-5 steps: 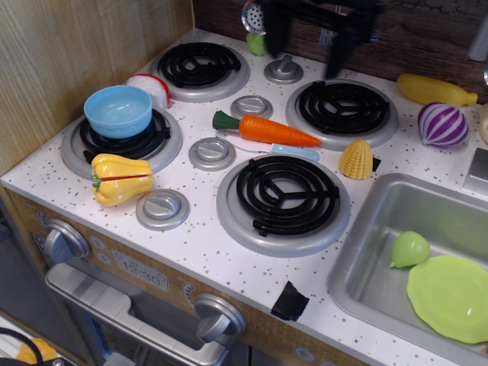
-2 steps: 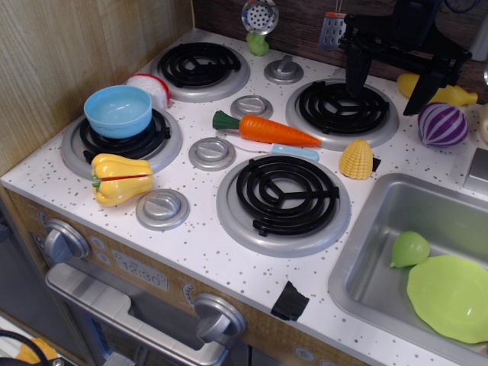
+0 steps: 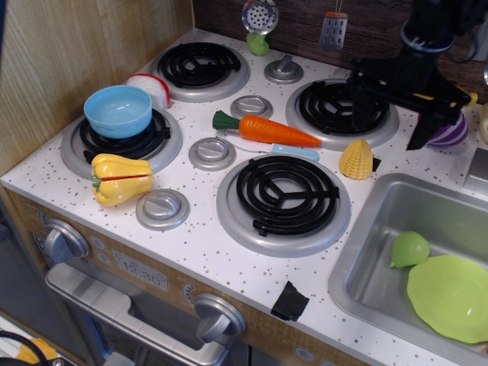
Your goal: Put corn into bowl
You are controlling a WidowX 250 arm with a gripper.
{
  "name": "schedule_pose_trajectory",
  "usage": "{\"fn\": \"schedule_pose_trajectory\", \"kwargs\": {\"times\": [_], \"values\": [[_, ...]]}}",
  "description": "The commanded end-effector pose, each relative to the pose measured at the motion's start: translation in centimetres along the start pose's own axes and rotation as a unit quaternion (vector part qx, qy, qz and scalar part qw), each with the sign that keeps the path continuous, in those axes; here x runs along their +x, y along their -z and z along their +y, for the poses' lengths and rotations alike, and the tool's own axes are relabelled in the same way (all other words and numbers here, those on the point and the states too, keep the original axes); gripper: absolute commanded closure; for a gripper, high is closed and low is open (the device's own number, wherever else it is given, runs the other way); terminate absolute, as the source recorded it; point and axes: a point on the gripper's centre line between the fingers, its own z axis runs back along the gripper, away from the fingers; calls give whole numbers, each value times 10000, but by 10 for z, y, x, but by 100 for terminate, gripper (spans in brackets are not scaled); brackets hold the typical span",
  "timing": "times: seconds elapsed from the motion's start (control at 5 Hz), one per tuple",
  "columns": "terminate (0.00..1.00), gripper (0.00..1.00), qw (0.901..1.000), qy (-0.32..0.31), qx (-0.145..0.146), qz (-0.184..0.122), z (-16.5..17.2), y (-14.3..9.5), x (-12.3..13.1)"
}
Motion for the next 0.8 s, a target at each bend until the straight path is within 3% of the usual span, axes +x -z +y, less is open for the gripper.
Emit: {"fn": "schedule_pose_trajectory", "kwargs": {"times": [0.0, 0.4, 0.6], "values": [[0, 0, 9997, -139, -30, -222, 13, 9, 10], [0, 0, 9993, -254, -79, -255, 22, 34, 11], [0, 0, 9980, -481, -289, -282, 22, 41, 7]]}}
